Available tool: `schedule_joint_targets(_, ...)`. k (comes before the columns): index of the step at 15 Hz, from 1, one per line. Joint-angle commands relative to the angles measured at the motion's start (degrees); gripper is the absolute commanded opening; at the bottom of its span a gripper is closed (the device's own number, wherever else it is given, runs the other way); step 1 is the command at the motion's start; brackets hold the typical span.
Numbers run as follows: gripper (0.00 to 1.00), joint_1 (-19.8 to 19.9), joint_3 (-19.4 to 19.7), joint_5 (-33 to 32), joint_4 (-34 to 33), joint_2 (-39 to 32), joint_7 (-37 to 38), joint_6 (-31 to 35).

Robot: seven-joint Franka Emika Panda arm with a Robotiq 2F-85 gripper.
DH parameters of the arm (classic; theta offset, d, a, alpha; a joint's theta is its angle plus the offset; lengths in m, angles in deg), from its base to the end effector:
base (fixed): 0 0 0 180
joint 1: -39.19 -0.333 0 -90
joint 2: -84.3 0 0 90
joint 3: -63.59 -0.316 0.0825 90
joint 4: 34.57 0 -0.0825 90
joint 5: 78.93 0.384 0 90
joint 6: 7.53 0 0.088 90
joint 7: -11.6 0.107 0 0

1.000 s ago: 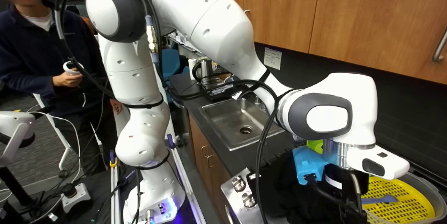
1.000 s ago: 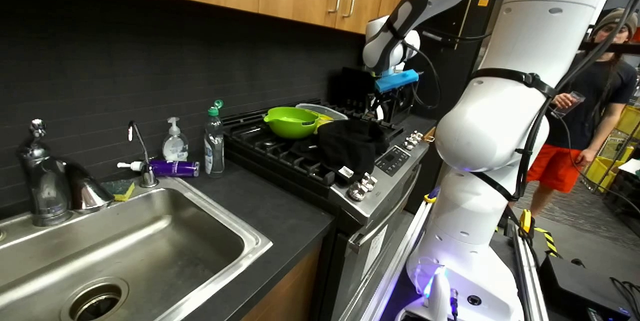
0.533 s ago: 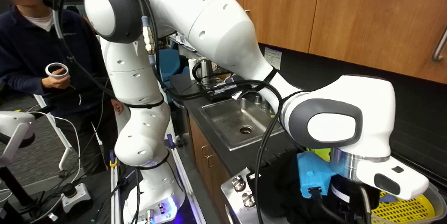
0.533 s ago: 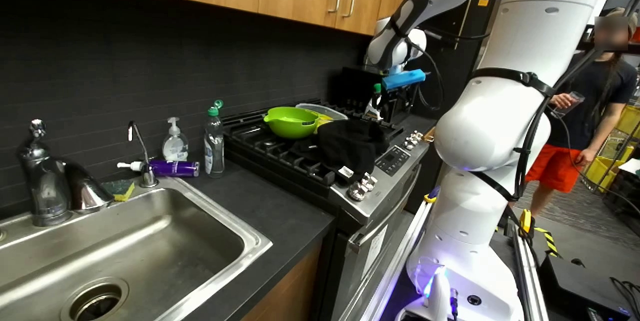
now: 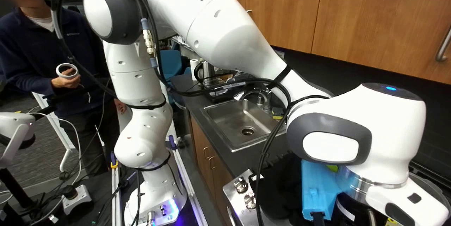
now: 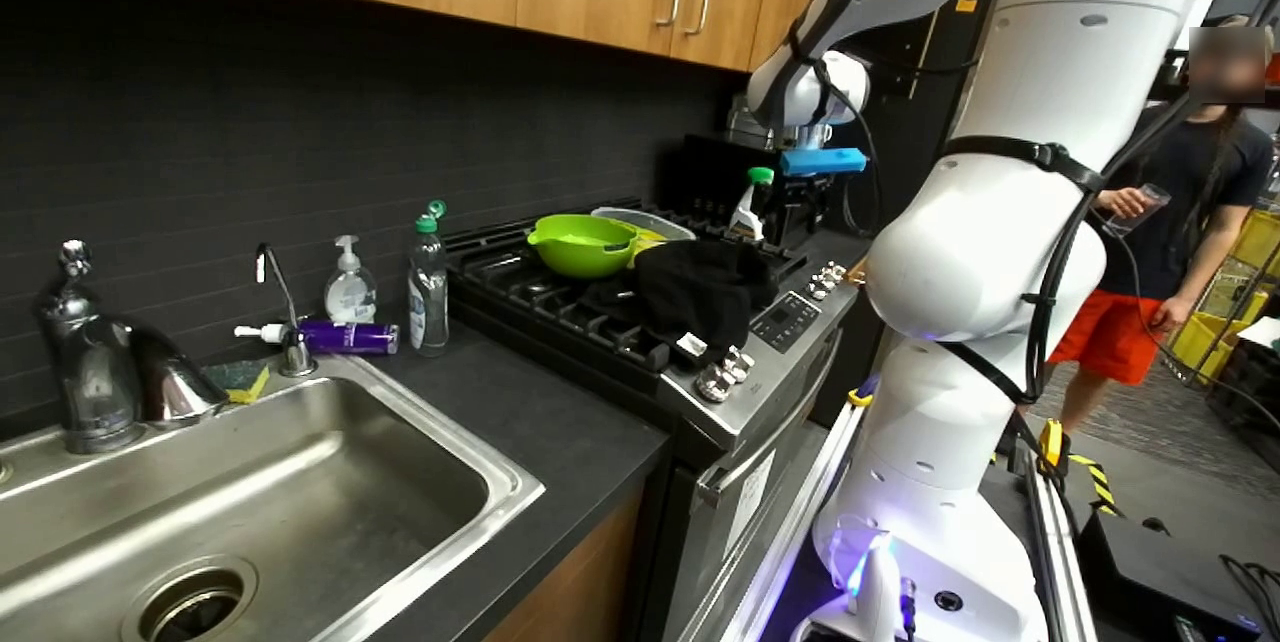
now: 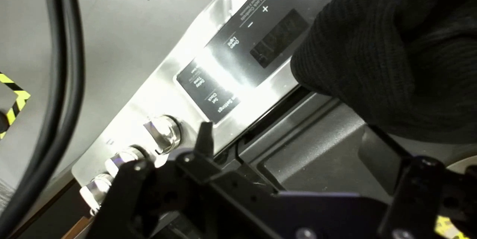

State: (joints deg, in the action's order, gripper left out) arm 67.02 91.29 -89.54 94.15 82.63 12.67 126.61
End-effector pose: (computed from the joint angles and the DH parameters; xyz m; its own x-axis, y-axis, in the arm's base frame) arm 0.2994 -0.4403 0.3615 0.6528 -0.7551 0.0608 -0.7536 -0.6393 0.1528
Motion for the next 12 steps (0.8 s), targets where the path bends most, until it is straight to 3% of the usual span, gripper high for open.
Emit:
schedule_joint_targets(1, 1.0, -0.66, -0.84, 3.74, -1.32, -0.54, -3.62, -1.36)
schedule_joint_targets(12, 1.0, -3.73, -4.04, 5.14, -0.97, -0.39, -6.28, -2.21)
